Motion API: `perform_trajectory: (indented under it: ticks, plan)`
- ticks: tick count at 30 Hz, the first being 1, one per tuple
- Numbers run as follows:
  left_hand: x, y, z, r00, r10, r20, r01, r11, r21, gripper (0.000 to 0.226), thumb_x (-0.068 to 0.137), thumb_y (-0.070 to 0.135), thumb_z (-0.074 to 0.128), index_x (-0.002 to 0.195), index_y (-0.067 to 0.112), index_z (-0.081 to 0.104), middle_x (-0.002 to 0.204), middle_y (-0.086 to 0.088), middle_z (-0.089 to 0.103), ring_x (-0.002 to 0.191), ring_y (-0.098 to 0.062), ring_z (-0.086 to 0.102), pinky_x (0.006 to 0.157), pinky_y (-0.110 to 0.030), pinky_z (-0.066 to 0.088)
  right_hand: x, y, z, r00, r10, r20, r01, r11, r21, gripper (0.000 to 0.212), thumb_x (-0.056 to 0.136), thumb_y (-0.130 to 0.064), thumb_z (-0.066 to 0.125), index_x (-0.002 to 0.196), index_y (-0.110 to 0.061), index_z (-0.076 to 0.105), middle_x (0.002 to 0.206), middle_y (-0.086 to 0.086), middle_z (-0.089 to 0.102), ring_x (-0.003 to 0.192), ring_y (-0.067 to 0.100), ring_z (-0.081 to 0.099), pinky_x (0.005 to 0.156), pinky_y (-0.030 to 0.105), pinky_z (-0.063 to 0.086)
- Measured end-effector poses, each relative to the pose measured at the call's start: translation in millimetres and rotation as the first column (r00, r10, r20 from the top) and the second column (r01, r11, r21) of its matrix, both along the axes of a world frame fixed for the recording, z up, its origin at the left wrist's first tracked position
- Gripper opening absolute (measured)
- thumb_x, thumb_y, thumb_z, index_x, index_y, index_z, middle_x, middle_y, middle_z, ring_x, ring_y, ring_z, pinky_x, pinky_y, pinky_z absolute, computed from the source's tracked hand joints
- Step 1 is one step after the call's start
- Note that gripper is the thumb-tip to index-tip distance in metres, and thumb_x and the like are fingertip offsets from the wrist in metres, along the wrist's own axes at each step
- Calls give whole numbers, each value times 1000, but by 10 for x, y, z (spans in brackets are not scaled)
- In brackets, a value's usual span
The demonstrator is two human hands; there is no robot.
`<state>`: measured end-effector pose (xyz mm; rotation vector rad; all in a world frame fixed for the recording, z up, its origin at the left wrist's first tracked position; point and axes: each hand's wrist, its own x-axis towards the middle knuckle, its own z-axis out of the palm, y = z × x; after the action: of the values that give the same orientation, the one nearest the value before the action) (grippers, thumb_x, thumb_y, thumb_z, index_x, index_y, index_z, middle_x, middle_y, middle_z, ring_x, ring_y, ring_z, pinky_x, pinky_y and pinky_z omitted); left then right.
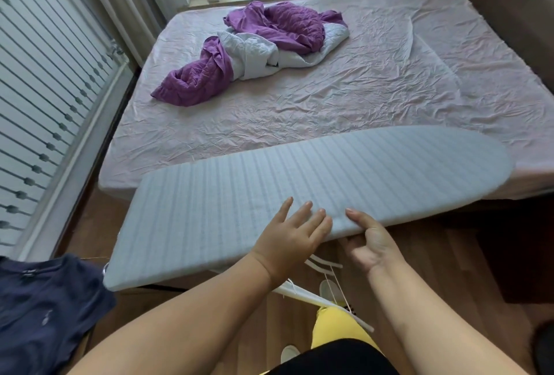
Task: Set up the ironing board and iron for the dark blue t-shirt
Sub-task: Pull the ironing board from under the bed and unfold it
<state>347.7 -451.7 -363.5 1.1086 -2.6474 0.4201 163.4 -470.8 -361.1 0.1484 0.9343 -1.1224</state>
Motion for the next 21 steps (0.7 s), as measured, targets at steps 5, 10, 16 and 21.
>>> perform_trajectory:
  ticks: [5, 10, 16, 21]
  plan:
    - [-61, 30, 163, 996, 16, -88, -21, 998, -61, 46, 106, 9, 26, 122, 16, 69, 132, -4, 67, 120, -30, 64, 100, -62, 44, -95, 8, 300, 999, 16, -32, -20, 991, -133, 42, 82, 6, 58, 123, 0, 60, 118, 19, 69, 103, 32, 70, 91, 45, 56]
    - [-160, 101, 354, 991, 28, -134, -46, 990, -130, 41, 106, 10, 32, 124, 17, 69, 133, -3, 66, 119, -28, 64, 103, -59, 42, -153, 82, 583, 998, -6, -63, -8, 976, -219, 43, 73, 4, 59, 116, 0, 62, 109, 17, 71, 97, 30, 72, 86, 41, 59]
    - [-120, 224, 338, 984, 40, -174, -69, 984, -164, 35, 100, 13, 41, 120, 21, 68, 118, 3, 68, 99, -22, 63, 101, -45, 47, -101, 244, 492, 995, -94, -14, 91, 985, -147, 55, 74, 7, 57, 127, -6, 58, 115, 15, 71, 98, 32, 72, 82, 45, 60]
    - [76, 514, 222, 988, 41, -149, -40, 999, 10, 18, 83, 30, 61, 97, 18, 60, 88, 1, 58, 77, -21, 53, 69, -34, 45, -78, 321, 294, 986, -167, 4, 167, 984, -61, 74, 64, 8, 60, 135, -12, 57, 122, 9, 70, 105, 29, 70, 91, 49, 55]
